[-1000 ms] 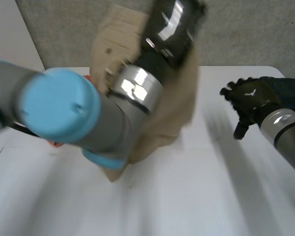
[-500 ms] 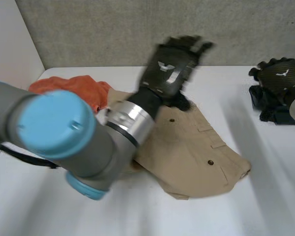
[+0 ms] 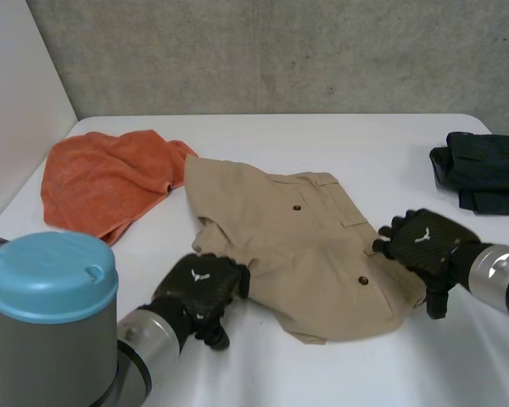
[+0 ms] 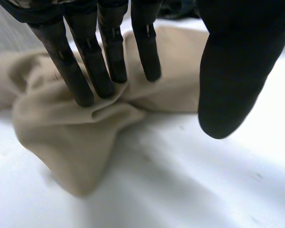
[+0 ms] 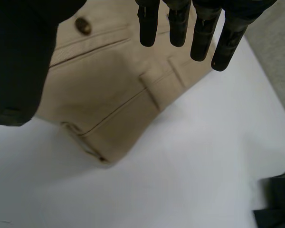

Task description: Fold the laundry.

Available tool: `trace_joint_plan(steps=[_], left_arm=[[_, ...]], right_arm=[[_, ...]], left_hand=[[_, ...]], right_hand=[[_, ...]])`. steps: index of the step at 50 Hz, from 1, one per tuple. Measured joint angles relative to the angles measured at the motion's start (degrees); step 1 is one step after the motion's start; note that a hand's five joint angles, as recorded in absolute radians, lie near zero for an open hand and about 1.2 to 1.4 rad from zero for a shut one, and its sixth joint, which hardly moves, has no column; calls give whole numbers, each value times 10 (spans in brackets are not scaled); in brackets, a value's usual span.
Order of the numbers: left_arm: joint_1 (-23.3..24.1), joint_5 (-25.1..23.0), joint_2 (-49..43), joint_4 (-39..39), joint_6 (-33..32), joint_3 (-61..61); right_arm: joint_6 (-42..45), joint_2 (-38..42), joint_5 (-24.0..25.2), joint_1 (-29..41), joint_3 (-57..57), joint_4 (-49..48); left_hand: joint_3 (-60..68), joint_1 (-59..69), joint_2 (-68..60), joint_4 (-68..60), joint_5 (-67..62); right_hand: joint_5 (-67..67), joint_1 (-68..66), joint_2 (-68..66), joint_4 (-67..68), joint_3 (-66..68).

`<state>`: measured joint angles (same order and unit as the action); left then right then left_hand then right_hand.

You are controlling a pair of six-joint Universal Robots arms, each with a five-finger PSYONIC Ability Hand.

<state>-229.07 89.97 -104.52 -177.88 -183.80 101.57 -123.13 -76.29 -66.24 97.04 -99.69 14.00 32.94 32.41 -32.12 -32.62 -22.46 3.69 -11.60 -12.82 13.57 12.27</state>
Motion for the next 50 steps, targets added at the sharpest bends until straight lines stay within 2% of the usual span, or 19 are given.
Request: trace_joint_plan(steps=[6, 7, 12, 13, 14, 17, 20, 26, 38, 41, 42, 43, 45, 46, 50], left_arm=[[-2, -10, -39, 2, 20, -8], [-3, -10, -47, 0, 22, -12], [-7, -8, -91, -20, 28, -43], [-7, -7, -98, -26, 28, -49], [-7, -7, -102, -30, 28, -54], [-7, -5, -117, -50, 29, -74], [-6, -4, -127, -65, 28, -91], [3, -2, -161, -86, 28, -140], [27, -2, -243, -86, 25, -228], [28, -2, -261, -87, 25, -244], [28, -2, -265, -87, 25, -248], [28, -3, -270, -89, 25, -254], [28, -3, -272, -92, 25, -259], [28, -3, -273, -93, 25, -260], [27, -2, -254, -98, 24, -263]], right_arm=[[-4, 42, -1, 1, -26, -59], [-5, 49, -1, 1, -28, -67], [-14, 83, -1, 0, -32, -107], [-17, 89, -1, 0, -32, -115], [-19, 92, -1, 0, -31, -120], [-38, 102, -1, 1, -28, -146], [-63, 104, -1, 2, -26, -165], [-127, 95, 0, 3, -22, -186], [-177, 77, -10, 6, -19, -184], [-184, 76, -12, 7, -18, -184], [-185, 76, -12, 7, -18, -184], [-187, 75, -13, 7, -18, -184], [-191, 73, -15, 8, -17, -184], [-192, 73, -15, 8, -16, -184], [-197, 62, -20, 8, -10, -178]], left_hand=[[-101, -102, 103, 108, 110], [-157, -163, 160, 163, 167], [-172, -172, 173, 175, 181], [-172, -172, 173, 175, 181], [-172, -172, 173, 175, 181], [-172, -172, 173, 175, 181], [-172, -172, 173, 175, 181], [-172, -172, 175, 175, 181], [-172, -172, 173, 174, 180], [-87, -73, 78, 87, 88], [-20, 8, 12, 15, 16], [119, 150, -142, -123, -122], [119, 150, -142, -123, -122], [288, 314, -306, -295, -292], [344, 334, -359, -355, -332]], right_hand=[[0, 0, 0, 0, 0], [0, 0, 0, 0, 0], [52, -51, -58, 50, 66], [157, -143, -184, 165, 181], [157, -143, -184, 165, 181], [456, -314, -497, 486, 500], [503, -359, -539, 536, 548], [519, -421, -542, 543, 556], [519, -430, -545, 544, 558], [519, -430, -545, 544, 558], [519, -430, -545, 544, 558], [519, -430, -545, 544, 558], [519, -430, -545, 544, 558], [519, -430, -545, 544, 558], [519, -430, -545, 544, 558]])
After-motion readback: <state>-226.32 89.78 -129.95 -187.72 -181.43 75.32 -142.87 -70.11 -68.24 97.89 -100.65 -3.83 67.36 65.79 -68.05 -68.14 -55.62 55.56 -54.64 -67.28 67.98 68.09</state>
